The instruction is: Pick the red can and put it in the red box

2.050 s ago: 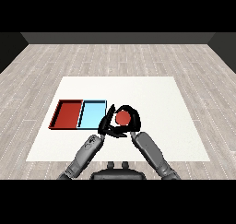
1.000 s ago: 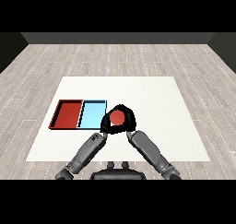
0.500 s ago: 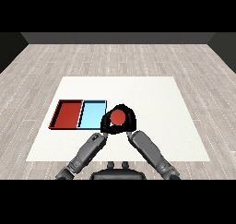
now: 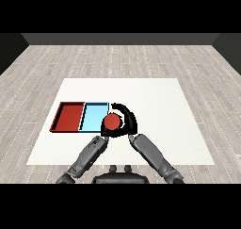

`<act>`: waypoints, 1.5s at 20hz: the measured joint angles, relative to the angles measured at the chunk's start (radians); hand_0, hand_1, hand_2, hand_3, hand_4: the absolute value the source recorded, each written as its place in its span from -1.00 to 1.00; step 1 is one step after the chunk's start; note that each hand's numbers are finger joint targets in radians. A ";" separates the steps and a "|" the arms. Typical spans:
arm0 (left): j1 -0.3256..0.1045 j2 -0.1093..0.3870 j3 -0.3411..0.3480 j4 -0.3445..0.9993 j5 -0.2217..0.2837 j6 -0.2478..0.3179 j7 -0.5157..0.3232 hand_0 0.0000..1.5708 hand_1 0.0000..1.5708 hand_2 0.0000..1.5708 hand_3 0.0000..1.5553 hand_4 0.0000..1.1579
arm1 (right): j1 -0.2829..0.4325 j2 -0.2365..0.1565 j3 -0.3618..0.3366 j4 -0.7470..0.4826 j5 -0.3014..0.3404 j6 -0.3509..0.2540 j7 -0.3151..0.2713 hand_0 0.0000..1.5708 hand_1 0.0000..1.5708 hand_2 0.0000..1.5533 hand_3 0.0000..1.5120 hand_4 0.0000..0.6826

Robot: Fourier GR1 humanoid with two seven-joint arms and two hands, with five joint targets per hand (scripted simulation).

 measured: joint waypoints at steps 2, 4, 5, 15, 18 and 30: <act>0.002 -0.001 -0.010 0.008 0.006 0.017 -0.013 1.00 1.00 1.00 0.93 0.97 | 0.001 0.000 -0.001 0.010 0.003 0.004 0.004 -1.00 -1.00 -1.00 -1.00 -1.00; 0.007 -0.003 -0.023 -0.003 -0.001 0.039 -0.010 1.00 1.00 1.00 0.92 0.96 | 0.016 -0.003 -0.019 -0.004 0.008 0.028 0.021 -1.00 -1.00 -1.00 -1.00 -1.00; 0.000 -0.003 -0.023 -0.001 0.000 0.047 -0.012 1.00 1.00 1.00 0.92 0.96 | 0.017 -0.002 -0.031 -0.008 0.010 0.036 0.030 -1.00 -1.00 -1.00 -1.00 -1.00; 0.006 -0.005 -0.016 -0.012 -0.029 0.065 -0.002 1.00 1.00 1.00 0.89 0.95 | 0.030 -0.002 -0.049 -0.026 0.012 0.027 0.058 -1.00 -1.00 -1.00 -1.00 -1.00; 0.000 -0.007 -0.017 -0.025 -0.036 0.088 0.004 1.00 1.00 1.00 0.87 0.95 | 0.044 -0.001 -0.067 -0.042 -0.006 0.040 0.056 -1.00 -1.00 -1.00 -1.00 -1.00; -0.007 0.105 0.125 -0.110 -0.064 0.035 0.090 1.00 1.00 1.00 0.90 0.95 | 0.289 -0.147 -0.212 -0.329 -0.084 0.203 0.049 -1.00 -1.00 -1.00 -1.00 -1.00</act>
